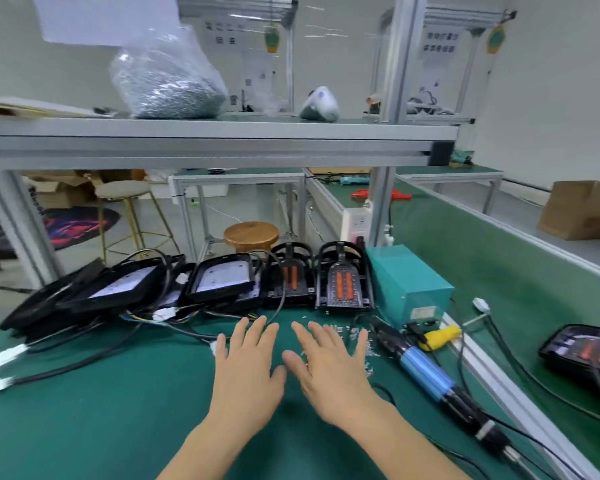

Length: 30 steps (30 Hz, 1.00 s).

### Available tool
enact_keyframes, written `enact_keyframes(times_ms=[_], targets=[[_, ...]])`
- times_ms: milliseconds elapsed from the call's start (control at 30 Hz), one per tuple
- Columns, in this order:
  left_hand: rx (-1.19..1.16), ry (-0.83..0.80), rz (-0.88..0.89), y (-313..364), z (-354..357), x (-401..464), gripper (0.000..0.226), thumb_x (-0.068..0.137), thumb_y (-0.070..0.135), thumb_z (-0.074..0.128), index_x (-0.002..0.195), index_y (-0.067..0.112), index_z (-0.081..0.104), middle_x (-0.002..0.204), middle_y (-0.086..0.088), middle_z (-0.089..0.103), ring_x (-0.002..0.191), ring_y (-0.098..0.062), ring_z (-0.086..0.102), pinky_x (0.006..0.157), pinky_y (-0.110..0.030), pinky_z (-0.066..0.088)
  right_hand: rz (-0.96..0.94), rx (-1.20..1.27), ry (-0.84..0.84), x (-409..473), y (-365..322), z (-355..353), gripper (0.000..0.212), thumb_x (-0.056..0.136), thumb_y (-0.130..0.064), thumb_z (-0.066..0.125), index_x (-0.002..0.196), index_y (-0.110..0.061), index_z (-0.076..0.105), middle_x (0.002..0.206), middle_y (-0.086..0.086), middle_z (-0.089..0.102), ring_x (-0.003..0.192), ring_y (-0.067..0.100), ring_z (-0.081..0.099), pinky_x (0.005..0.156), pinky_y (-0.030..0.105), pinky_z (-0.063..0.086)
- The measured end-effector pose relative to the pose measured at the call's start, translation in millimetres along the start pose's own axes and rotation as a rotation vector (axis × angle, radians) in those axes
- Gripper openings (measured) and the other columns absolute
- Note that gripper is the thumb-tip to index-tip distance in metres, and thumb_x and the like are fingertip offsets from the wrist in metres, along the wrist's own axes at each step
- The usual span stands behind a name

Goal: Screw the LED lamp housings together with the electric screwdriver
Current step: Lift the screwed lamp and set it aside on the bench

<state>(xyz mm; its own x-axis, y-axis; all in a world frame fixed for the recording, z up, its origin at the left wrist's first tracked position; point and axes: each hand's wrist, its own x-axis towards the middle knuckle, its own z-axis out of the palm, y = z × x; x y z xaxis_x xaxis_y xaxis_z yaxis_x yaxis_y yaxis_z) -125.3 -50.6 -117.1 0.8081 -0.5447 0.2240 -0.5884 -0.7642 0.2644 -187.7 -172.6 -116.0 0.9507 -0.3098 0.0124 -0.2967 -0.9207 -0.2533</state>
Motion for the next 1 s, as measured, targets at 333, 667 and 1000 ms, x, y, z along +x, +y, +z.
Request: enact_keyframes(times_ms=[333, 667, 1000], targets=[[0.109, 0.360, -0.040, -78, -49, 24, 0.054, 0.078, 0.011, 0.068, 0.130, 0.020, 0.056, 0.146, -0.003, 0.043, 0.142, -0.028, 0.024, 0.114, -0.052, 0.008, -0.032, 0.099, 0.010, 51, -49, -2, 0.060, 0.100, -0.058, 0.024, 0.154, -0.037, 0.009, 0.162, -0.003, 0.013, 0.149, 0.019, 0.008, 0.109, 0.062, -0.017], [0.320, 0.119, -0.110, -98, -42, 54, 0.071, 0.091, 0.029, 0.050, 0.150, 0.027, 0.012, 0.159, 0.000, 0.010, 0.147, -0.021, -0.002, 0.114, -0.053, -0.007, 0.189, 0.412, 0.109, 128, -76, -22, 0.061, 0.103, -0.045, 0.035, 0.152, -0.014, 0.020, 0.143, 0.013, 0.048, 0.127, 0.033, 0.046, 0.092, 0.040, 0.042], [0.100, 0.077, -0.125, -100, -34, 51, 0.071, 0.091, 0.018, 0.048, 0.150, 0.019, 0.009, 0.158, 0.002, 0.015, 0.144, -0.015, 0.013, 0.118, -0.039, 0.007, 0.371, 0.507, 0.001, 164, -74, -20, 0.027, 0.098, -0.035, 0.045, 0.101, -0.008, 0.050, 0.104, 0.012, 0.057, 0.093, 0.031, 0.057, 0.083, 0.035, 0.047]])
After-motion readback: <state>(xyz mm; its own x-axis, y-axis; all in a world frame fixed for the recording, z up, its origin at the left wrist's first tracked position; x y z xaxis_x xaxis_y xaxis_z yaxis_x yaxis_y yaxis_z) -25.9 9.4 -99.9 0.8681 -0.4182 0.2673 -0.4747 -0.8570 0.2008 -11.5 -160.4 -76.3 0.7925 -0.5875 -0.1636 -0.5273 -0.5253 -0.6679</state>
